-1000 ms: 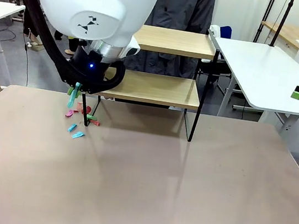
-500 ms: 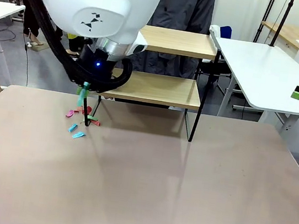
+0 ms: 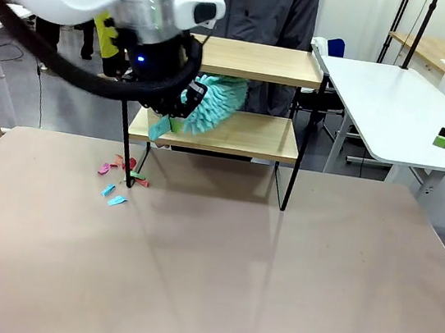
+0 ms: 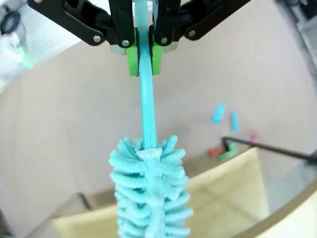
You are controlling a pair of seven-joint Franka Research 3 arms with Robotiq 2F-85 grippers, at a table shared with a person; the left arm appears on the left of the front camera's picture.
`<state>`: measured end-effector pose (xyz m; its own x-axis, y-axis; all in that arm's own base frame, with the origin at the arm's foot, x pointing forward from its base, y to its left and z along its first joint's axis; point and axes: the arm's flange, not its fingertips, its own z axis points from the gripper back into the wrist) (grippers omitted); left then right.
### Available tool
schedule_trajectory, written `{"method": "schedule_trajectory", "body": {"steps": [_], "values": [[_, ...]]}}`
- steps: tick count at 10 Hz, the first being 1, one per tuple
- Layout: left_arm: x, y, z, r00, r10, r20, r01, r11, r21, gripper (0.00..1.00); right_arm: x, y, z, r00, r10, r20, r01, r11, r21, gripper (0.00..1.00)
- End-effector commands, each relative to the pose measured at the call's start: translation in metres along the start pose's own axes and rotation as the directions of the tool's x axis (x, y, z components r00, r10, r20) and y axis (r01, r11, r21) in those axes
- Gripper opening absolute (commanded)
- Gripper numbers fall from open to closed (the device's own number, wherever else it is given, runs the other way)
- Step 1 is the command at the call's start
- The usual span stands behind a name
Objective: Clean the shelf.
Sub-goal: Clean the specific section of the Shelf indicated by the human with the Duster.
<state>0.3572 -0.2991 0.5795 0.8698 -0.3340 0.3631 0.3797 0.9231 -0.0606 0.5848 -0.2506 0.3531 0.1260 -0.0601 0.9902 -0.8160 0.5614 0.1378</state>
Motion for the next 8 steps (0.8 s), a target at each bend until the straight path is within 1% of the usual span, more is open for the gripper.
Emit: {"method": "schedule_trajectory", "body": {"steps": [1, 2, 3, 4, 5, 6, 7, 8], "values": [[-0.033, 0.026, 0.007, 0.977, -0.204, -0.064, 0.191, 0.967, -0.167, 0.13, 0.003, 0.0, -0.001, 1.0, 0.005, 0.005, -0.005, 1.0, -0.003, 1.0], [-0.039, 0.029, 0.014, 0.959, -0.281, -0.041, 0.263, 0.932, -0.248, 0.13, 0.003, 0.0, -0.001, 1.0, 0.005, 0.005, -0.005, 1.0, -0.003, 1.0], [-0.042, 0.035, 0.022, 0.955, -0.294, -0.036, 0.271, 0.916, -0.295, 0.13, 0.003, 0.0, -0.001, 1.0, 0.005, 0.005, -0.005, 1.0, -0.003, 1.0], [-0.048, 0.041, 0.032, 0.938, -0.34, -0.062, 0.297, 0.886, -0.356, 0.13, 0.003, 0.0, -0.001, 1.0, 0.005, 0.005, -0.005, 1.0, -0.003, 1.0], [-0.054, 0.05, 0.042, 0.919, -0.387, -0.069, 0.333, 0.86, -0.388, 0.13, 0.003, 0.0, -0.001, 1.0, 0.005, 0.005, -0.005, 1.0, -0.003, 1.0], [-0.062, 0.058, 0.052, 0.886, -0.457, -0.078, 0.394, 0.831, -0.392, 0.13, 0.003, 0.0, -0.001, 1.0, 0.005, 0.005, -0.005, 1.0, -0.003, 1.0], [-0.069, 0.066, 0.062, 0.862, -0.494, -0.117, 0.423, 0.827, -0.371, 0.13, 0.003, 0.0, -0.001, 1.0, 0.005, 0.005, -0.005, 1.0, -0.003, 1.0], [-0.079, 0.073, 0.071, 0.818, -0.546, -0.182, 0.473, 0.818, -0.326, 0.13, 0.003, 0.0, -0.001, 1.0, 0.005, 0.005, -0.005, 1.0, -0.003, 1.0]]}}
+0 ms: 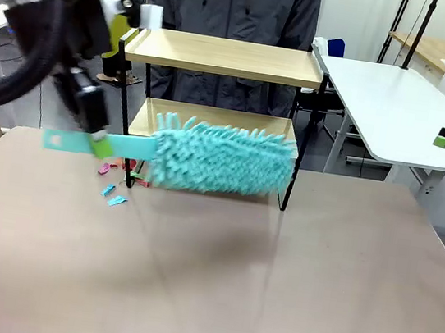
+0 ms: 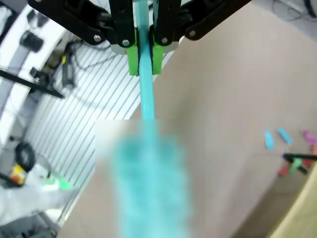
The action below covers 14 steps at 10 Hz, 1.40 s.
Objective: Clean the shelf.
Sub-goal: Clean the specific section of the Shelf indicated by the human with the Duster, then hand the Duster back to the human.
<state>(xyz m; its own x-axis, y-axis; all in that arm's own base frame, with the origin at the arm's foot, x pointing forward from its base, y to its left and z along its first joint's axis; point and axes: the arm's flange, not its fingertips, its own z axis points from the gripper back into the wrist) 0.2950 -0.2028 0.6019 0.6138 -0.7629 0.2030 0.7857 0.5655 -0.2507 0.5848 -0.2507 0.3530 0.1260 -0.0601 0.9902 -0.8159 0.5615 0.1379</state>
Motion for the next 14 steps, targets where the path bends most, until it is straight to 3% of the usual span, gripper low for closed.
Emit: {"method": "schedule_trajectory", "body": {"steps": [1, 4, 6, 7, 8, 14], "values": [[-0.018, 0.002, 0.021, 0.99, -0.077, -0.115, 0.087, 0.993, 0.084, 0.13, 0.003, 0.0, -0.001, 1.0, 0.006, 0.005, -0.005, 1.0, -0.002, 1.0], [-0.051, -0.003, 0.032, 0.954, -0.106, -0.281, 0.144, 0.983, 0.118, 0.13, 0.003, 0.0, -0.001, 1.0, 0.006, 0.005, -0.005, 1.0, -0.002, 1.0], [-0.051, -0.003, 0.022, 0.92, -0.129, -0.371, 0.179, 0.978, 0.106, 0.13, 0.003, 0.0, -0.001, 1.0, 0.006, 0.005, -0.005, 1.0, -0.002, 1.0], [-0.048, -0.004, 0.015, 0.924, -0.072, -0.376, 0.124, 0.985, 0.117, 0.13, 0.003, 0.0, -0.001, 1.0, 0.006, 0.005, -0.005, 1.0, -0.002, 1.0], [-0.055, -0.005, 0.024, 0.94, -0.089, -0.33, 0.129, 0.986, 0.103, 0.13, 0.003, 0.0, -0.001, 1.0, 0.006, 0.005, -0.005, 1.0, -0.002, 1.0], [-0.055, -0.005, 0.024, 0.94, -0.089, -0.33, 0.129, 0.986, 0.103, 0.13, 0.003, 0.0, -0.001, 1.0, 0.006, 0.005, -0.005, 1.0, -0.002, 1.0]]}}
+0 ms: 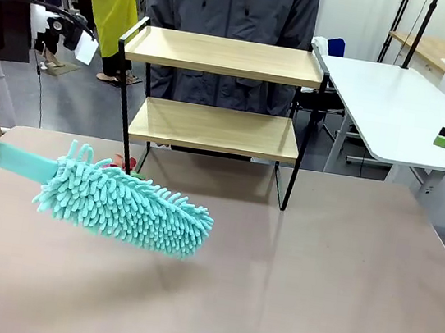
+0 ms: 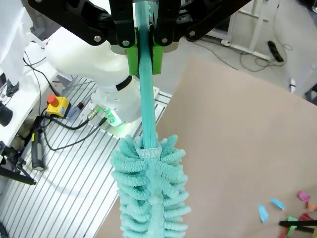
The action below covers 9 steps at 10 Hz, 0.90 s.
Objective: Clean the shelf.
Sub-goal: Hand the Duster back to the human.
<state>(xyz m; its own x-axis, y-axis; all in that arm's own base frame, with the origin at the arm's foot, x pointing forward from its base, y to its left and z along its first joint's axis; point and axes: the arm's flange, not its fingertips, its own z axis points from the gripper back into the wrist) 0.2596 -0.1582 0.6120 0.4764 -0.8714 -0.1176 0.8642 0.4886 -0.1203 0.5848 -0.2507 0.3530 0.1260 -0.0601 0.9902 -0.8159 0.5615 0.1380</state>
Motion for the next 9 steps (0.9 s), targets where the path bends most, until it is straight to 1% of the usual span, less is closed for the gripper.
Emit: {"method": "schedule_trajectory", "body": {"steps": [1, 7, 8, 9], "values": [[-0.003, 0.0, 0.002, 1.0, 0.003, 0.019, -0.003, 1.0, -0.004, 0.13, 0.003, 0.0, -0.001, 1.0, 0.006, 0.005, -0.006, 1.0, -0.002, 1.0], [-0.003, 0.0, 0.002, 1.0, 0.003, 0.019, -0.003, 1.0, -0.004, 0.13, 0.003, 0.0, -0.001, 1.0, 0.006, 0.005, -0.006, 1.0, -0.002, 1.0], [0.0, 0.0, 0.0, 1.0, 0.0, 0.0, 0.0, 1.0, 0.0, 0.13, 0.0, 0.0, 0.0, 1.0, 0.0, 0.0, 0.0, 1.0, 0.0, 1.0], [-0.015, 0.0, 0.001, 0.996, 0.003, 0.087, -0.003, 1.0, -0.006, 0.13, 0.031, 0.022, -0.004, 1.0, 0.01, 0.011, -0.011, 0.997, 0.082, 1.0]]}}
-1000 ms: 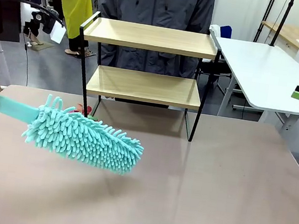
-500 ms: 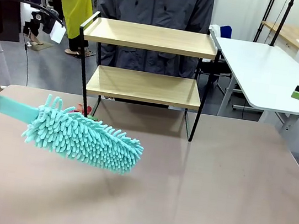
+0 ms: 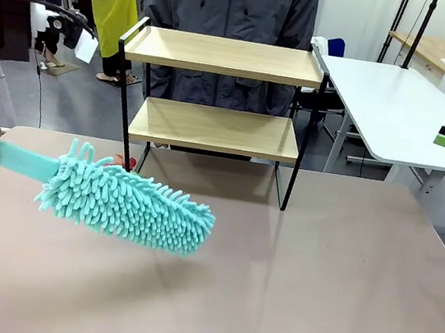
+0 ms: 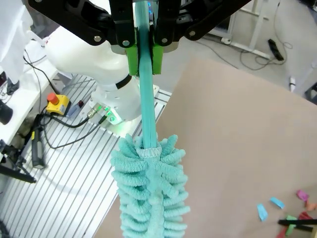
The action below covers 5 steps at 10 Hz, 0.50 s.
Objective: Clean the shelf.
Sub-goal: Hand the Duster back to the human.
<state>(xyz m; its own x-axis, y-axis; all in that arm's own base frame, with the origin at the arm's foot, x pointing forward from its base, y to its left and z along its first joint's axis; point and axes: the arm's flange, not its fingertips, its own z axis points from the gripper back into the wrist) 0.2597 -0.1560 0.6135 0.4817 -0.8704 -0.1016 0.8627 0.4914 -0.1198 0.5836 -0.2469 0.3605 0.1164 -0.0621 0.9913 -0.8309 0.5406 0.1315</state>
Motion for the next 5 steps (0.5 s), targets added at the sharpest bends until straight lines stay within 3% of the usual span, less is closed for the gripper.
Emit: {"method": "schedule_trajectory", "body": {"steps": [1, 5], "values": [[-0.005, 0.002, -0.001, 0.993, -0.032, 0.117, 0.033, 0.999, -0.009, 0.13, 0.061, 0.043, -0.009, 1.0, -0.015, 0.026, 0.011, 0.991, 0.131, 1.0], [0.023, -0.004, -0.023, 0.948, -0.123, 0.292, 0.12, 0.992, 0.029, 0.13, 0.127, 0.161, -0.02, 0.996, -0.091, 0.016, 0.079, 0.924, 0.375, 1.0]]}}
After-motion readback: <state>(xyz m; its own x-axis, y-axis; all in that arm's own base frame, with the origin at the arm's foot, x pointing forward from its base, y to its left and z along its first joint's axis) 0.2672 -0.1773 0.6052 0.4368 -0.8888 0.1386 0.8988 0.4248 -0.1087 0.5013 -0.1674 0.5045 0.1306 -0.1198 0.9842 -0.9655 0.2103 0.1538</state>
